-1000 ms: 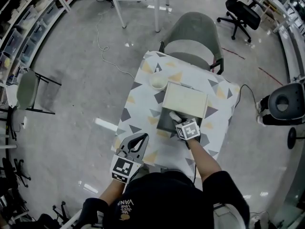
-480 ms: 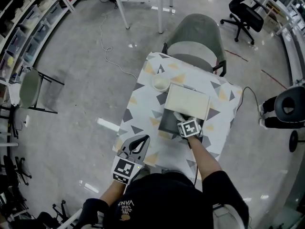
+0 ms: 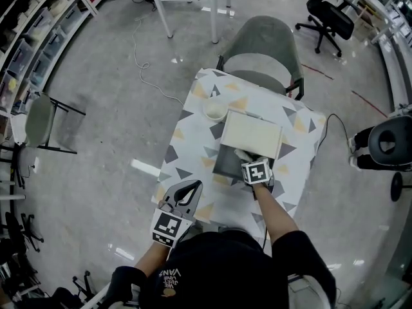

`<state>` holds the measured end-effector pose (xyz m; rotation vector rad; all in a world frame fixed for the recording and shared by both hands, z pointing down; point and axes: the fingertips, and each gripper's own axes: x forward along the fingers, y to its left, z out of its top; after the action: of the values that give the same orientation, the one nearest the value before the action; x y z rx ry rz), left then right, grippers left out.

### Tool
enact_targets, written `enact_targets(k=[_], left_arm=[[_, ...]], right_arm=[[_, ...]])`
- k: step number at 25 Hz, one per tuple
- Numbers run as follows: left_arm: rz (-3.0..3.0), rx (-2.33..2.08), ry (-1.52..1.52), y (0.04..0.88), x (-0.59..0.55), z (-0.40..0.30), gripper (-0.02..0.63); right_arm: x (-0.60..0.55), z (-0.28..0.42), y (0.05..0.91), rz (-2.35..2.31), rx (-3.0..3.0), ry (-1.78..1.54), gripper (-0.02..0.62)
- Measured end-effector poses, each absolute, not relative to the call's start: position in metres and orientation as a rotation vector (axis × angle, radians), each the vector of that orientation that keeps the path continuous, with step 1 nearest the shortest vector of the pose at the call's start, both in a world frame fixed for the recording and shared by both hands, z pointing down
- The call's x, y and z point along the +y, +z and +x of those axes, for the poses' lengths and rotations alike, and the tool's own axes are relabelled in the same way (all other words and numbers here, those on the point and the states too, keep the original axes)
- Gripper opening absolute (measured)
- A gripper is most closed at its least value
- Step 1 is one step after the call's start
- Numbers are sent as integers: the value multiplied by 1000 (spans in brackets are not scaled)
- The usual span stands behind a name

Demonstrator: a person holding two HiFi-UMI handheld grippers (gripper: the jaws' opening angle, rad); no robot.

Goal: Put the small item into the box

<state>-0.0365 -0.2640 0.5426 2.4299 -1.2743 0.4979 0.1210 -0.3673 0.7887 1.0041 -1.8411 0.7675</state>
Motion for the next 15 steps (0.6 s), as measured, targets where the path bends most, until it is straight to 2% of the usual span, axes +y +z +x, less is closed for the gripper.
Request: enact_targets(k=[15], left_arm=[[2514, -1195, 497, 532, -261, -20, 6]], right_arm=[[-354, 132, 761, 1150, -1901, 810, 209]])
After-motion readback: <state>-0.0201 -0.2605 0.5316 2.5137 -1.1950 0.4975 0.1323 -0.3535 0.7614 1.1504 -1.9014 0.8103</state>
